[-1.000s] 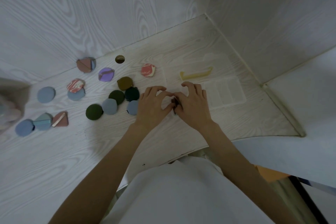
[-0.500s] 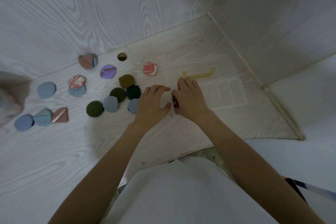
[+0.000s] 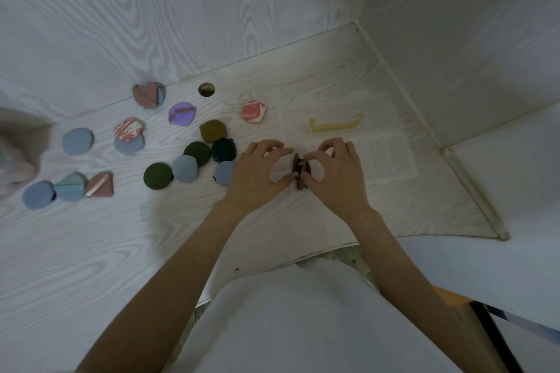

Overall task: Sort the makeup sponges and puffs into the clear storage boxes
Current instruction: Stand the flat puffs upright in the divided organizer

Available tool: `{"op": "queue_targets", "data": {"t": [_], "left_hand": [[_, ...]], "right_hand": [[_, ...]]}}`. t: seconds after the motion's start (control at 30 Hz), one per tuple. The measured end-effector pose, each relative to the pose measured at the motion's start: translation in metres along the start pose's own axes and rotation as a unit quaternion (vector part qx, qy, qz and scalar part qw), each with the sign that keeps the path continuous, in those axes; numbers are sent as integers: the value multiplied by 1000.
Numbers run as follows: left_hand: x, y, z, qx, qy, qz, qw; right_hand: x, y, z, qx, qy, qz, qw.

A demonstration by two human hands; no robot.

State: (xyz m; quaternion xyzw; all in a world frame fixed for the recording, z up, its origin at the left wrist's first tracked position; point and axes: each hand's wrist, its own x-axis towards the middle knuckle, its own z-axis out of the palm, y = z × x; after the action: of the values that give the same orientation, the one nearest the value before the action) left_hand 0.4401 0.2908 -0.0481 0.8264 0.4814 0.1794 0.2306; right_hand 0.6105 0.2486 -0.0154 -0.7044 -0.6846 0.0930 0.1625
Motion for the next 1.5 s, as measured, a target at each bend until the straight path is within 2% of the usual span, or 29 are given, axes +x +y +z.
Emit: {"op": "queue_targets", "data": {"t": [0.1,0.27,0.37,0.5,0.67,0.8,0.87,0.93,1.03,1.1,1.17,1.23,1.3,1.4,1.5], "left_hand": [[2,2,-3,-1,-7,7,1000],[10,9,-5,105,-15,51,993],[13,13,-7,137,-15,62,989],[14,11,-5,83,-33,44,995],[9,8,0,44,-34,35,998],[4,9,0,-5,-34,9,999],[0,8,-5,-36,-22,-2,999],[-9,4,-14,-46,21,-13,999],[-30,-6,-33,-72,91,-85,990],[-52,-20,-46,-84,141,-156,974],[-72,-40,-57,-81,181,-231,953],[-84,-62,-66,-99,208,-307,923],[-86,-87,-76,-99,201,-363,904],[-81,-118,-84,-10,129,-388,913],[-83,-138,-85,39,61,-404,912]], "right_hand": [[-1,4,-1,-7,-67,-3,998],[7,-5,7,-34,-12,-28,999],[9,-10,10,-26,8,-12,1000],[-3,-3,9,-4,-17,-2,1000],[0,0,10,9,16,-2,1000],[5,-4,14,-4,8,3,1000],[1,-2,13,14,4,7,1000],[-1,-1,6,50,15,4,999],[4,-14,-9,99,43,-35,994],[17,-35,-11,121,25,-95,988],[32,-62,0,132,-32,-145,980],[48,-84,24,105,-104,-160,976],[62,-104,50,32,-157,-155,975],[78,-126,75,-109,-152,-190,964],[87,-140,87,-159,-163,-196,954]]}}
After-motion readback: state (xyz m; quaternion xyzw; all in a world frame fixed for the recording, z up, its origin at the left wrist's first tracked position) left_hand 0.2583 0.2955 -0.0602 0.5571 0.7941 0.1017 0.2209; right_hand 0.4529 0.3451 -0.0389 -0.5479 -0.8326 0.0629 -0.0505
